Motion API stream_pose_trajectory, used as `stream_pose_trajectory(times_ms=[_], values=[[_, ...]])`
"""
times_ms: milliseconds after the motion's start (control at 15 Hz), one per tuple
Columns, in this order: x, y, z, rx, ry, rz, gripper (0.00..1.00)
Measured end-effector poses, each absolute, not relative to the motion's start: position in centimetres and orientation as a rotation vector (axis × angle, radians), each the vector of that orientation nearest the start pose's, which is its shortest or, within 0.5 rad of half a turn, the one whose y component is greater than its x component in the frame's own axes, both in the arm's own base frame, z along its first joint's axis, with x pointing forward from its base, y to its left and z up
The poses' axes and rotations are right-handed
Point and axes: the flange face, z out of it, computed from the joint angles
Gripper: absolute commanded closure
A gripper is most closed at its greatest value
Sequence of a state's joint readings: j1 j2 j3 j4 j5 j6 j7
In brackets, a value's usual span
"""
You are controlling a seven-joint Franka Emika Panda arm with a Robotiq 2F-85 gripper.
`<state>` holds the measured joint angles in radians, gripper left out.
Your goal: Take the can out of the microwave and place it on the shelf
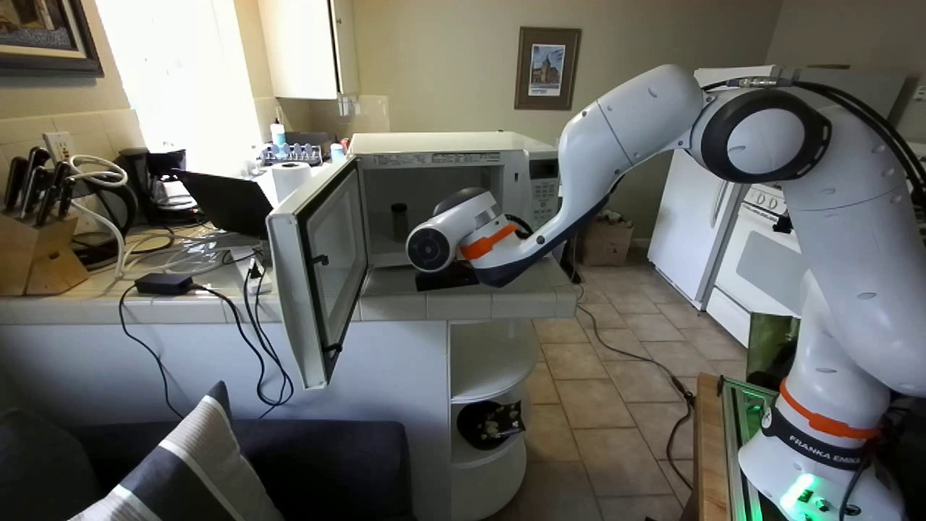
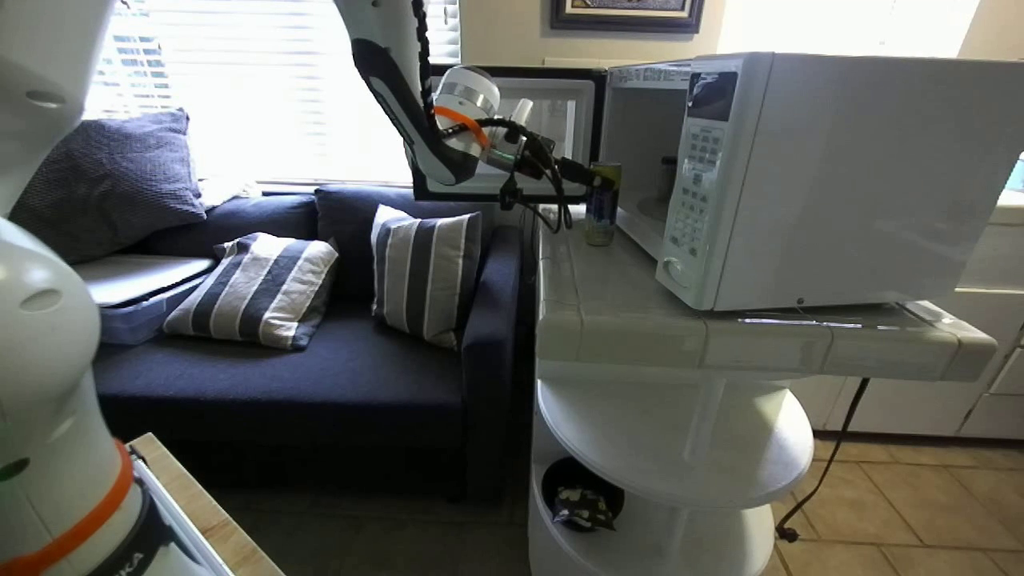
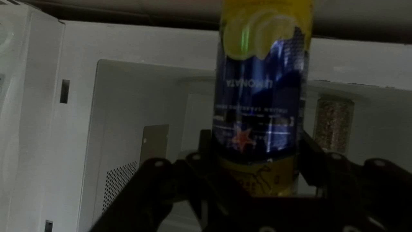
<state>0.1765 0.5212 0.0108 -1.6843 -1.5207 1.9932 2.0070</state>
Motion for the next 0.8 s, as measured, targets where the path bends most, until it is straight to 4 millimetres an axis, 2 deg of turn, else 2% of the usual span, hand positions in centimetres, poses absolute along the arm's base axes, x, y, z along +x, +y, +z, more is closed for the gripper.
stream_pose_trajectory(times_ms=[267, 800], values=[[68.2, 7.8, 33.5, 1.909, -0.968, 1.268, 0.62], [64.8, 14.6, 37.0, 2.080, -1.067, 1.097, 0.62]])
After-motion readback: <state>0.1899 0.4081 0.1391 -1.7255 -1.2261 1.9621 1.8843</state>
